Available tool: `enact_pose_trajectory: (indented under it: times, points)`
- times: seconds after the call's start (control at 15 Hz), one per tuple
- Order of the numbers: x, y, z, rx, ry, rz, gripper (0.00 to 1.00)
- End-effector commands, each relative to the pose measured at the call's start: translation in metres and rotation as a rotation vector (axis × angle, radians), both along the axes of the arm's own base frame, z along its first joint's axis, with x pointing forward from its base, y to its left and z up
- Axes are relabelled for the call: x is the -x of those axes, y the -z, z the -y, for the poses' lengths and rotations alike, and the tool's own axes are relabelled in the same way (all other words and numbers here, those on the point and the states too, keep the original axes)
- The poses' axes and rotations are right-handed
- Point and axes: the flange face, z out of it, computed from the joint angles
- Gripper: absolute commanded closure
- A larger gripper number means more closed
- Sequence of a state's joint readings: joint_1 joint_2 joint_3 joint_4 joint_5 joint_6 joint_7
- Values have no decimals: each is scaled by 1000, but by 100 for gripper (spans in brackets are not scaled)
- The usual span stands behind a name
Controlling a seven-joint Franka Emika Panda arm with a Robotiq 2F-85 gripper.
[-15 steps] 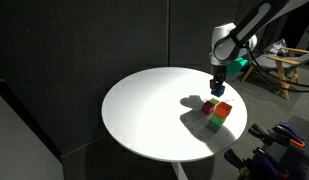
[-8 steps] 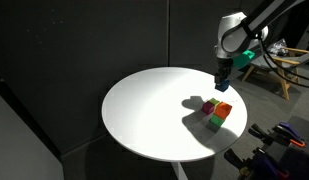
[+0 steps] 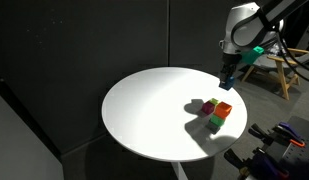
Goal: Remove the blue block from the mulberry block top and stack it on the orange block
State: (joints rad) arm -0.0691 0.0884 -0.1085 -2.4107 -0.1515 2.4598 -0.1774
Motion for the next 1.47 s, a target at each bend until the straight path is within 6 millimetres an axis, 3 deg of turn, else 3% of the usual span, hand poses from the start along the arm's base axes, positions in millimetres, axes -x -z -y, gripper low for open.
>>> enact_pose_trajectory:
  times: [0.0, 0.8, 1.4]
  points:
    - [18, -17, -7, -19, -62, 3, 73]
    - [35, -34, -38, -83, -105, -10, 73]
    - [39, -27, -75, -87, -97, -28, 73]
